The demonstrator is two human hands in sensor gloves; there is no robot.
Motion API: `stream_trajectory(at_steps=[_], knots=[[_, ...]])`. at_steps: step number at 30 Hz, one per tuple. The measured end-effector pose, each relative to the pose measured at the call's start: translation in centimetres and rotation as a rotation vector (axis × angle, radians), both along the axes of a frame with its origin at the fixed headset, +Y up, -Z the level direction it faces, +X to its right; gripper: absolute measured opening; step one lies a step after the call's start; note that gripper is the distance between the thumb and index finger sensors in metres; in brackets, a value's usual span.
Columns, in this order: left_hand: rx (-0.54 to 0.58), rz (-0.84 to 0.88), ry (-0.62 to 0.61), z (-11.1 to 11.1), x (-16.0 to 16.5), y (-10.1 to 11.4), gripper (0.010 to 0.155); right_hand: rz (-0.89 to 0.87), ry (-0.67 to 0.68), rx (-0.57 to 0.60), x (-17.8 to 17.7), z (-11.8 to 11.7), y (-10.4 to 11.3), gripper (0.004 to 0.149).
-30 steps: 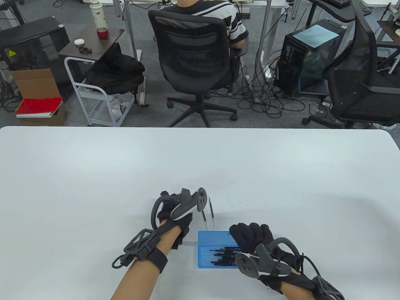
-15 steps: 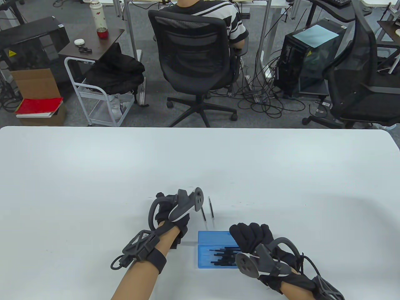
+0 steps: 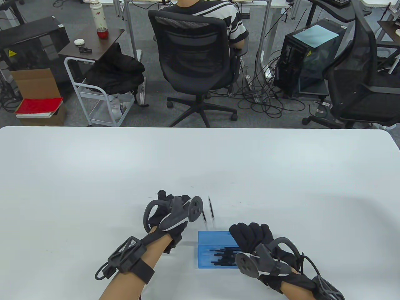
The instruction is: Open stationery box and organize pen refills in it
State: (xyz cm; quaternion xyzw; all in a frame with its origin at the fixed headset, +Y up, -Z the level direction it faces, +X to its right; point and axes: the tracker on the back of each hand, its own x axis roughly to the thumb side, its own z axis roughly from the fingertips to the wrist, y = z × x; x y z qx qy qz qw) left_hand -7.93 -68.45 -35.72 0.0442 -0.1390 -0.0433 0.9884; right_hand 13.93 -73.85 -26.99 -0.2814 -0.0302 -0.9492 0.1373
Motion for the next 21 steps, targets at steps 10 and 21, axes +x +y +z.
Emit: stream_trajectory(at_steps=[10,21], knots=[[0.109,-0.097,-0.375,8.3,3.7,2.3,0.048,-0.007,0.002,-0.006,0.1,-0.1,0.0,0.12],[0.135,-0.252,-0.557,11.4,6.6,-1.6,0.048,-0.014,0.002,-0.014,0.2,-0.2,0.0,0.121]])
